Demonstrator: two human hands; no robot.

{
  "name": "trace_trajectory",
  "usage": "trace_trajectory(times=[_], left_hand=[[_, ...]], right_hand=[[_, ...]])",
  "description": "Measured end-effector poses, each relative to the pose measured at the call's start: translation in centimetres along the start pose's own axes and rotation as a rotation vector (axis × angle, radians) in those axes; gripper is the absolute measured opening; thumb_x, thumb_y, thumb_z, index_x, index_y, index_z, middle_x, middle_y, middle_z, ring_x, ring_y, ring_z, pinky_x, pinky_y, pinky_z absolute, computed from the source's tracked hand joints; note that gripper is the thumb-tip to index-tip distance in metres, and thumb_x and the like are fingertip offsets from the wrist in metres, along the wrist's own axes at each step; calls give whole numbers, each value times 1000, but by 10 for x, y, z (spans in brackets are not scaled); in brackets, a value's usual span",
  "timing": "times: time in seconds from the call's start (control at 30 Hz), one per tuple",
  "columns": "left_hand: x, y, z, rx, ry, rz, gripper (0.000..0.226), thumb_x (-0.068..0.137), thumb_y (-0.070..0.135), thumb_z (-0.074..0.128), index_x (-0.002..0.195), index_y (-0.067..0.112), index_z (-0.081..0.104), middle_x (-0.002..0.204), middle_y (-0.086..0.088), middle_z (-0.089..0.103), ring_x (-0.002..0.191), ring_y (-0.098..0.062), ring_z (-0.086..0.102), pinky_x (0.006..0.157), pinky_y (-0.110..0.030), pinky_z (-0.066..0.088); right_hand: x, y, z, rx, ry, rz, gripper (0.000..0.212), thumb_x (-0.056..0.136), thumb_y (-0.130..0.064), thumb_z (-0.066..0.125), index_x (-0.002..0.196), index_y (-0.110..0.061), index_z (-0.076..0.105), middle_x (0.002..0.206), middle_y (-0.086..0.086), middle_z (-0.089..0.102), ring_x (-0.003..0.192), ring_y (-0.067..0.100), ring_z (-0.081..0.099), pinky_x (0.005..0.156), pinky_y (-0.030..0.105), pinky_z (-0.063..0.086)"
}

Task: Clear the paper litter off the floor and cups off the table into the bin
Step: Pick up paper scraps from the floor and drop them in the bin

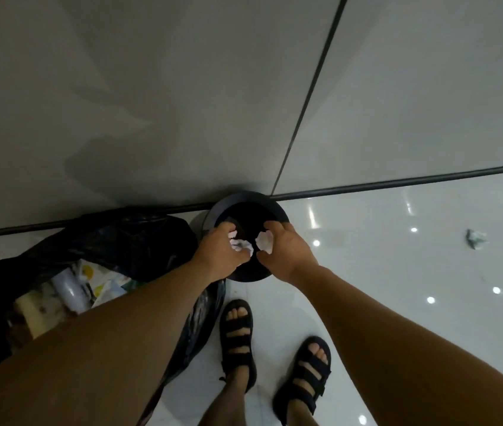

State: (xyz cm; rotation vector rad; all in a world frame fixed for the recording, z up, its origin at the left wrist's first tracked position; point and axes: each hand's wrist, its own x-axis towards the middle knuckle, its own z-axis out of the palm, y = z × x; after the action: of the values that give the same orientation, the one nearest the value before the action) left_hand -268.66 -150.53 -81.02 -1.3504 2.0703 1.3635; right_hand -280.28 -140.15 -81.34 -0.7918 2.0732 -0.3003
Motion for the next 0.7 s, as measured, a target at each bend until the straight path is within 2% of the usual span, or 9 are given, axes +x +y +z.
trace_trajectory(times=[0.13, 0.23, 0.33, 0.47, 0.7], left_hand=[[5, -12, 1, 66, -43, -45, 70, 85, 27, 69, 144, 13, 35, 141, -11, 43, 125, -25, 47, 96, -27, 40], [-8, 0, -11, 181, -94, -34, 60, 84, 30, 66, 137, 16, 41, 136, -12, 44, 121, -28, 48, 98, -31, 42], [-22, 40, -26, 284, -102, 54, 48, 84, 33, 63, 124, 12, 49, 126, -14, 51, 111, -30, 52, 93, -41, 48], [-56, 114, -32, 444, -125, 187, 67, 85, 41, 60, 143, 19, 36, 145, -8, 39, 131, -28, 40, 106, -43, 39], [-156, 218, 5, 712, -304, 463, 70, 89, 43, 55, 148, 18, 27, 152, -6, 30, 138, -25, 28, 109, -39, 32]], right_hand=[[-4, 13, 13, 67, -17, 21, 77, 88, -30, 67, 152, -25, 23, 154, 4, 31, 129, 31, 47, 104, 40, 46], [-26, 14, 4, 92, 3, 55, 76, 89, -33, 65, 152, -27, 23, 153, 4, 31, 129, 30, 46, 103, 39, 45], [-57, 14, -24, 104, 47, 88, 75, 89, -38, 64, 151, -29, 23, 153, 3, 32, 131, 28, 44, 102, 37, 44], [-111, 20, -76, 80, 146, 164, 74, 90, -45, 59, 152, -29, 22, 157, 4, 27, 137, 29, 37, 106, 42, 40], [-239, 36, -142, 129, 313, 380, 73, 91, -48, 54, 153, -29, 21, 160, 4, 20, 143, 27, 25, 106, 45, 39]])
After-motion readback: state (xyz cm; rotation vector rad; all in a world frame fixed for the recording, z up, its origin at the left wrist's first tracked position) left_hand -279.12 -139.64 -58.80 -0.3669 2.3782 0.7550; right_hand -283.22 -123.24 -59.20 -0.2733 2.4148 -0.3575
